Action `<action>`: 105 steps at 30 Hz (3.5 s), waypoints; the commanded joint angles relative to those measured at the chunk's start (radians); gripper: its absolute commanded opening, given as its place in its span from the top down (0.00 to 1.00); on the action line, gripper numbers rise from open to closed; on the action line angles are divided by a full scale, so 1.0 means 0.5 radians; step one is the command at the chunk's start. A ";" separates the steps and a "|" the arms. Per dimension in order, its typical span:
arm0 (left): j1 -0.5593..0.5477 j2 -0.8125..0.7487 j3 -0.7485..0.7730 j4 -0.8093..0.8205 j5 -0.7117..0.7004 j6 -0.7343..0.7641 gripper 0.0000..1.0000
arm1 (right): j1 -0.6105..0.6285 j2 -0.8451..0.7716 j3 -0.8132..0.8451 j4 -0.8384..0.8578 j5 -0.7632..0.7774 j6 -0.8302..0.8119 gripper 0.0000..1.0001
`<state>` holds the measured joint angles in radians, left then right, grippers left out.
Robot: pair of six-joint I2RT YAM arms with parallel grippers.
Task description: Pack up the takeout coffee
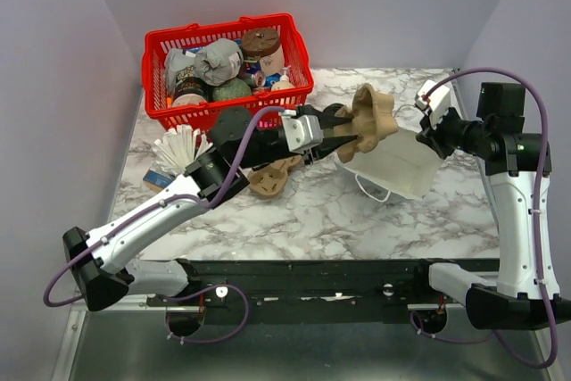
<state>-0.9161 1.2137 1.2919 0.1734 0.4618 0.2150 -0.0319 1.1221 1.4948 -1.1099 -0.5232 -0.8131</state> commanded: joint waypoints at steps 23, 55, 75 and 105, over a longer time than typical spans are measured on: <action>-0.085 0.708 0.355 -0.321 0.457 0.622 1.00 | 0.015 0.026 0.130 -0.051 -0.159 0.111 0.99; -0.232 1.049 0.772 -1.117 -0.043 1.414 1.00 | 0.088 0.060 0.152 -0.014 -0.199 0.190 1.00; -0.386 1.266 1.321 -1.846 -0.614 1.595 1.00 | 0.140 0.054 0.106 0.017 0.043 0.239 1.00; -0.383 1.380 1.503 -1.976 -0.908 1.592 1.00 | 0.189 0.146 0.219 -0.198 0.010 0.194 0.99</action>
<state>-1.1149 1.9099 2.0102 -0.8165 0.0597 1.0622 0.0536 1.2041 1.6012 -1.1793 -0.5190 -0.7078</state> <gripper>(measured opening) 0.391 0.024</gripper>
